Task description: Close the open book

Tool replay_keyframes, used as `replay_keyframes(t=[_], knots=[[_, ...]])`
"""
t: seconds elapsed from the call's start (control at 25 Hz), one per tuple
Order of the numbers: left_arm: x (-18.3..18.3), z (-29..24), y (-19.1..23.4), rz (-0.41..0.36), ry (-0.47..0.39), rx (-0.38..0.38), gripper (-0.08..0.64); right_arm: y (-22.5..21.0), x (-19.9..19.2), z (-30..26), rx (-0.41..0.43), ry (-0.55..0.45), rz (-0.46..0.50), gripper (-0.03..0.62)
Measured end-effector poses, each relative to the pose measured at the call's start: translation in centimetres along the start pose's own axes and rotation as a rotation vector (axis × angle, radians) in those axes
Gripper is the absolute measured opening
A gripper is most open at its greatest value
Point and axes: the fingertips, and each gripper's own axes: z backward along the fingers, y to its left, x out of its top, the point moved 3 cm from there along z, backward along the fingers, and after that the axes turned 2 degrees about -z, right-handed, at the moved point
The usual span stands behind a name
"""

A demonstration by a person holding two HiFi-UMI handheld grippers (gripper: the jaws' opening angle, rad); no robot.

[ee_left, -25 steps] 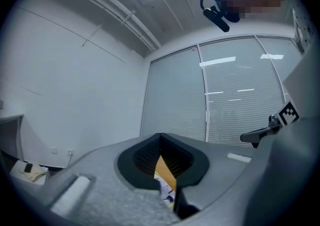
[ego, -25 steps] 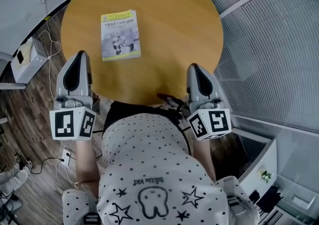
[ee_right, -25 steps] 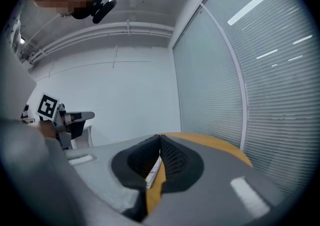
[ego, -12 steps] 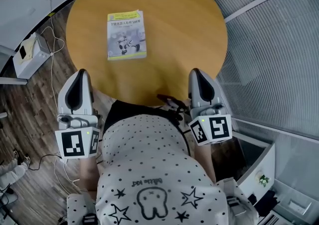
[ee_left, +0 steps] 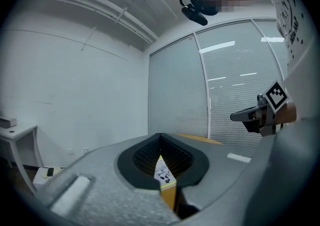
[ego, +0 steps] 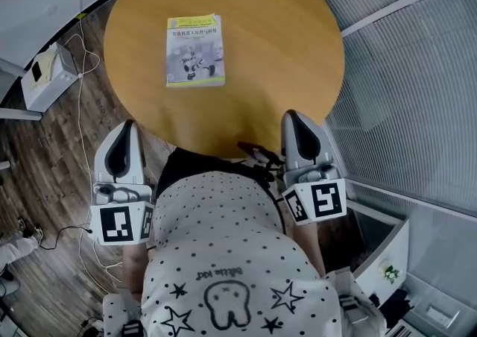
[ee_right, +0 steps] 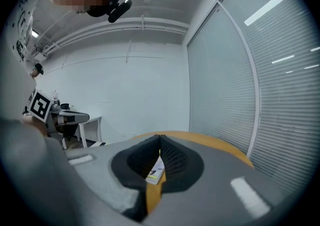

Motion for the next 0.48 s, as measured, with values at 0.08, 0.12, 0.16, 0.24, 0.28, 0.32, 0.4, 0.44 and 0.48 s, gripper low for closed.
replay_keyframes(t=[0.08,0.12,0.16,0.24,0.28,0.32,0.4,0.44,0.48], knots=[[-0.28,0.11,-0.19,0.003,0.004,-0.006,0.009,0.17,-0.16,-0.14,0.006,0.004,0.0,0.005],[-0.32,0.16,-0.24,0.005,0.004,-0.007,0.009,0.27,-0.19,-0.22,0.01,0.005,0.001,0.005],[-0.3,0.17,-0.27,0.006,0.003,-0.007,0.009,0.35,-0.2,-0.3,0.014,0.005,0.002,0.005],[-0.18,0.12,-0.34,0.007,0.0,-0.006,0.009,0.42,-0.2,-0.41,0.02,0.004,0.002,0.005],[-0.11,0.11,-0.36,0.006,-0.001,-0.005,0.009,0.43,-0.21,-0.41,0.022,0.003,0.0,0.005],[-0.04,0.1,-0.37,0.005,-0.002,-0.004,0.009,0.42,-0.22,-0.38,0.023,0.002,-0.002,0.005],[0.07,0.04,-0.42,0.004,-0.003,-0.001,0.009,0.3,-0.26,-0.29,0.025,0.0,-0.007,0.005],[0.1,-0.03,-0.45,0.003,-0.002,0.001,0.009,0.19,-0.3,-0.3,0.025,-0.001,-0.008,0.005],[0.12,-0.11,-0.48,0.002,-0.002,0.002,0.009,0.07,-0.38,-0.32,0.025,0.0,-0.01,0.005]])
